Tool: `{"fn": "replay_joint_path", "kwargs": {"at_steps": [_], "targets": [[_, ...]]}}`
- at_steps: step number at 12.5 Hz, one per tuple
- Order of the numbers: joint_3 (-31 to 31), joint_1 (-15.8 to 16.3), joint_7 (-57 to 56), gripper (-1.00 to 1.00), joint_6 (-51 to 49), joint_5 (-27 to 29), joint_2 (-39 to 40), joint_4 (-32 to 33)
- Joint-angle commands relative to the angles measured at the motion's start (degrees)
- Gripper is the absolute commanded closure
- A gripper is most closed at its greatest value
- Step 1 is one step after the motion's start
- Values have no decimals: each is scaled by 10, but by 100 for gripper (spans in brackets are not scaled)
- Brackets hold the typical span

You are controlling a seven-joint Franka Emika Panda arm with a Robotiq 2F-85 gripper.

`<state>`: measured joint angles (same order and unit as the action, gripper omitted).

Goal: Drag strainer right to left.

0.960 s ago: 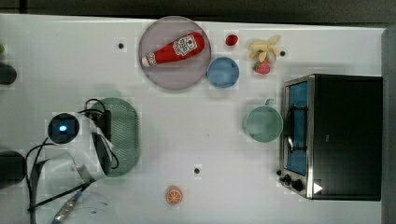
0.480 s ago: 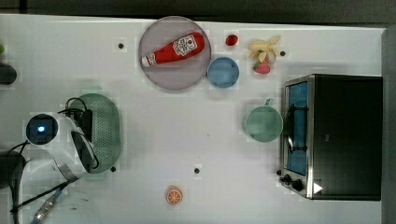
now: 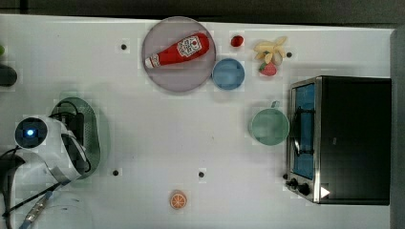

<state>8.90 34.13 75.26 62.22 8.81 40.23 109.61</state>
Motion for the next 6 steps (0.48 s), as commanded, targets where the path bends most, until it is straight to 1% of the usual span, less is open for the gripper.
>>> {"fn": "replay_joint_path", "kwargs": {"at_steps": [1, 3, 6], "targets": [[-6, 7, 10, -100, -34, 2, -23, -8], [-32, 7, -43, -100, -104, -18, -76, 4], [-80, 0, -149, -100, -202, -19, -185, 4]]}}
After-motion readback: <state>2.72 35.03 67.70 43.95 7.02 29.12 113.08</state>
